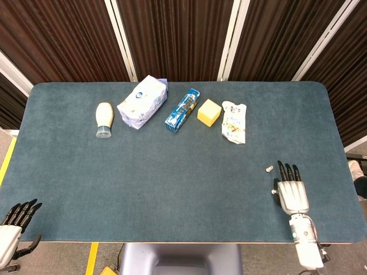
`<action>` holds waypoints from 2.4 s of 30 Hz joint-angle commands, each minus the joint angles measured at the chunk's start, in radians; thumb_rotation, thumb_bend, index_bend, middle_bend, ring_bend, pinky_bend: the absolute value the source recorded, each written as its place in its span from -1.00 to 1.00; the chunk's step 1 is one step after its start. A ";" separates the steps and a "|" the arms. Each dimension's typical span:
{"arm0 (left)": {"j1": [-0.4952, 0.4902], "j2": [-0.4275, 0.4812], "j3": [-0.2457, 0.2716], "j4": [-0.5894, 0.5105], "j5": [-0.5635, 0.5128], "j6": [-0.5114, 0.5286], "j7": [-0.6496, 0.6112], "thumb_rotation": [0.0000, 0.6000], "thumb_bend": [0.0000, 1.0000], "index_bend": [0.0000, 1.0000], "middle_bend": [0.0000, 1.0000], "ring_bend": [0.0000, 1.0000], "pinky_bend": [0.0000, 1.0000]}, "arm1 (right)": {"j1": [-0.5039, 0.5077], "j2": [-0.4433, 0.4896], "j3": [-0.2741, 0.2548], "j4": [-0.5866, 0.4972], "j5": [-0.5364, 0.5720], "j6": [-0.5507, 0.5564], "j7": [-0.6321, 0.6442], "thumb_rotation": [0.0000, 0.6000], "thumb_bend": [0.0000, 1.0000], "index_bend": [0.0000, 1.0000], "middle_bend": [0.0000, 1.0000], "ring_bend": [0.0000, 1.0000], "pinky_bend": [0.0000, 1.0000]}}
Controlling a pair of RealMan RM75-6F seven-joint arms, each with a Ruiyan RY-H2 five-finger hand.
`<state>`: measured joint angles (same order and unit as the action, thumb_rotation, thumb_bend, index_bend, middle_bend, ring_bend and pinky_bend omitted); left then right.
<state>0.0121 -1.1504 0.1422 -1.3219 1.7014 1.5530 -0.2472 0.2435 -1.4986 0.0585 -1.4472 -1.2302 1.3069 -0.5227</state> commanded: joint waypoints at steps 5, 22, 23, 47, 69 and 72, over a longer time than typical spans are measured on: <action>0.001 -0.001 -0.001 -0.001 -0.001 0.002 0.002 1.00 -0.19 -1.00 -1.00 -1.00 -0.91 | 0.005 0.017 0.030 -0.008 0.069 -0.061 0.032 1.00 -0.04 0.42 -0.78 -1.00 -1.00; 0.002 -0.002 -0.002 -0.002 -0.006 0.000 0.005 1.00 -0.19 -1.00 -1.00 -1.00 -0.91 | 0.000 0.016 0.039 0.006 0.087 -0.076 0.095 1.00 -0.04 0.40 -0.78 -1.00 -1.00; 0.002 -0.001 -0.002 -0.002 -0.008 -0.002 0.006 1.00 -0.19 -1.00 -1.00 -1.00 -0.91 | 0.000 0.015 0.039 0.010 0.088 -0.079 0.097 1.00 -0.04 0.39 -0.78 -1.00 -1.00; 0.002 0.000 -0.006 -0.001 -0.012 0.000 -0.009 1.00 -0.20 -1.00 -1.00 -1.00 -0.91 | -0.002 0.006 0.030 0.020 0.080 -0.070 0.084 1.00 -0.04 0.22 -0.78 -1.00 -1.00; 0.008 -0.006 -0.010 0.009 0.005 0.033 -0.011 1.00 -0.18 -1.00 -1.00 -1.00 -0.91 | -0.075 0.089 -0.030 -0.124 -0.028 0.061 0.090 1.00 -0.14 -0.23 -0.79 -1.00 -1.00; 0.013 -0.023 -0.021 0.034 0.015 0.070 -0.024 1.00 -0.18 -1.00 -1.00 -1.00 -0.91 | -0.122 0.149 -0.092 -0.196 -0.135 0.148 0.080 1.00 -0.19 -0.54 -0.89 -1.00 -1.00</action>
<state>0.0210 -1.1630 0.1283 -1.3018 1.7093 1.6056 -0.2632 0.1664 -1.4043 0.0203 -1.5781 -1.2822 1.3818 -0.4375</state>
